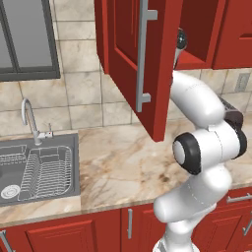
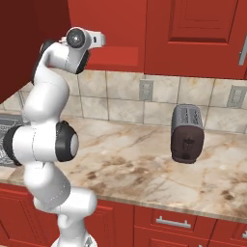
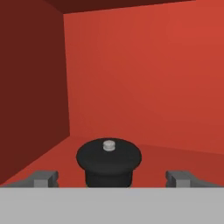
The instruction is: Retrieve the shaker from the cabinet and place it next the steak on a plate on the dining table.
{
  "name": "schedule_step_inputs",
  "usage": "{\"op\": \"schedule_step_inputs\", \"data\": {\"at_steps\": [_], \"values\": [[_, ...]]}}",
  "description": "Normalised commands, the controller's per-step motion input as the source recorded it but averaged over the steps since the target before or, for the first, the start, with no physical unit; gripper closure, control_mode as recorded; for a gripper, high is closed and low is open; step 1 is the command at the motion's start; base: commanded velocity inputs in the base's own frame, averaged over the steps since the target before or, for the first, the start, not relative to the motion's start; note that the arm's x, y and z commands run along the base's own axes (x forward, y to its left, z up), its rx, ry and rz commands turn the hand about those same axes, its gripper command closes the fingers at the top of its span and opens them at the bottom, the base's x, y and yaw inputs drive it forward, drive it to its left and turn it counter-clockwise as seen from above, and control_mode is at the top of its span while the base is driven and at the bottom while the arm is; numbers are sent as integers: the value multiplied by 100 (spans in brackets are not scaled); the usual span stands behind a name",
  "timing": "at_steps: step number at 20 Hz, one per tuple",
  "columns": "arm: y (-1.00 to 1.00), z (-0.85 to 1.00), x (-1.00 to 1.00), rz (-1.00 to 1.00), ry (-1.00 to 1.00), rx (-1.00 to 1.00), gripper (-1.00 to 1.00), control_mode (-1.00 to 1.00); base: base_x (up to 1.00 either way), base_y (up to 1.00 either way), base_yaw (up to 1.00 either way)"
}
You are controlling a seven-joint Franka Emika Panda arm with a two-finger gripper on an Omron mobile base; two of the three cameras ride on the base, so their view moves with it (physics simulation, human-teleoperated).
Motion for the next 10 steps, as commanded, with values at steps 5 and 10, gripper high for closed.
{"op": "schedule_step_inputs", "data": {"at_steps": [5,10], "values": [[20,-13,14,0,0,0,100,-100,0,0,0],[17,-4,-28,3,1,0,100,-100,0,0,0]]}}
